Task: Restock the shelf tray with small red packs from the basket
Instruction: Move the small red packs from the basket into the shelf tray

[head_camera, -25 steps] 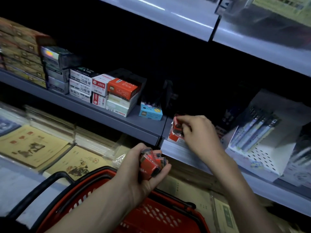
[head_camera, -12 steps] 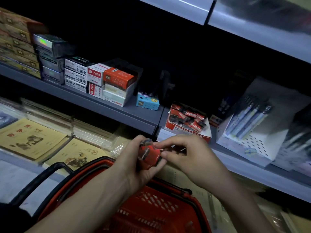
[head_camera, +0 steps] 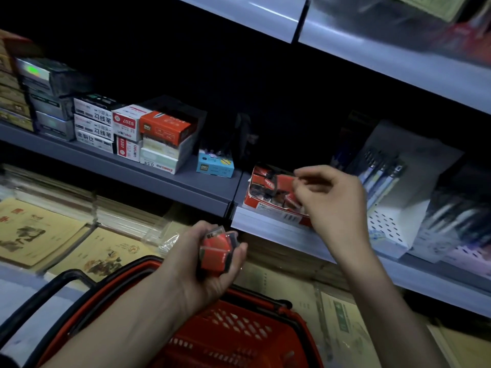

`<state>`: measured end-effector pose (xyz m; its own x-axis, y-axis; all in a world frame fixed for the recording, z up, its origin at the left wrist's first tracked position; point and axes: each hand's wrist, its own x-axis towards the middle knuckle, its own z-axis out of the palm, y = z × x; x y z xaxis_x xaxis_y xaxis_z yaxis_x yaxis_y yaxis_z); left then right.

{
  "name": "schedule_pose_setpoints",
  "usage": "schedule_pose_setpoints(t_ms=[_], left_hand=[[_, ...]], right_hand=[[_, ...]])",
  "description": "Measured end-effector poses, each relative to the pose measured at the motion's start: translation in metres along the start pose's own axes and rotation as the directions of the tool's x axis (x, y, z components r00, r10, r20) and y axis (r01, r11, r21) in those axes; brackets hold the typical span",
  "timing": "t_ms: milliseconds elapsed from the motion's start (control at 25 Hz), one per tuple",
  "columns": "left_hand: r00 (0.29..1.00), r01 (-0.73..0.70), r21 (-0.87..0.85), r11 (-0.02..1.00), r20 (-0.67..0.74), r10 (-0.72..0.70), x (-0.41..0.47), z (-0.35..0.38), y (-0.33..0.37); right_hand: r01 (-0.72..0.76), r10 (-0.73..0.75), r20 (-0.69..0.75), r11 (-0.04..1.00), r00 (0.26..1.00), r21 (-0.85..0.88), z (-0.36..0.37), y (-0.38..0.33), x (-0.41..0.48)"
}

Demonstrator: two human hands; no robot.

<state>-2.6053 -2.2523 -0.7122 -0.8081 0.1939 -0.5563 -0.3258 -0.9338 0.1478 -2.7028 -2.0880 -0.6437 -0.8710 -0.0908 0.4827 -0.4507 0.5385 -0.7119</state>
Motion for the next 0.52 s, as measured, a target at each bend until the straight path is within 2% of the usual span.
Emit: schedule_pose_setpoints(t_ms=[80,120,200,280,320,400,480,520], left_hand=[[1.0,0.007,0.036,0.999,0.006,-0.007,0.0,0.0,0.0],[1.0,0.002,0.05,0.999,0.008,-0.002,-0.001,0.0,0.0],[1.0,-0.002,0.063,0.998,0.016,0.001,-0.002,0.0,0.0],[1.0,-0.012,0.058,0.998,0.015,0.011,-0.002,-0.001,0.003],[1.0,-0.015,0.064,0.998,0.009,0.014,-0.002,-0.002,0.004],[1.0,-0.017,0.097,0.995,0.01,0.016,-0.003,-0.003,0.007],[0.999,-0.029,0.136,0.99,0.026,0.025,-0.002,0.0,0.007],[0.999,-0.042,0.159,0.986,0.027,0.039,-0.001,0.0,0.005]], right_hand=[[0.152,-0.176,-0.11,0.968,0.978,-0.198,0.012,0.011,0.024],[0.219,-0.252,-0.099,0.939,0.963,-0.264,0.02,0.016,0.035],[0.323,-0.33,0.043,0.876,0.943,-0.359,0.036,0.025,0.046],[0.377,-0.304,0.234,0.832,0.924,-0.407,0.047,0.032,0.046],[0.374,-0.278,0.274,0.83,0.921,-0.414,0.048,0.032,0.044],[0.314,-0.25,0.211,0.876,0.945,-0.366,0.042,0.025,0.041],[0.224,-0.205,0.106,0.95,0.973,-0.218,0.027,0.008,0.03],[0.17,-0.156,0.114,0.977,0.981,-0.125,0.021,-0.002,0.019]])
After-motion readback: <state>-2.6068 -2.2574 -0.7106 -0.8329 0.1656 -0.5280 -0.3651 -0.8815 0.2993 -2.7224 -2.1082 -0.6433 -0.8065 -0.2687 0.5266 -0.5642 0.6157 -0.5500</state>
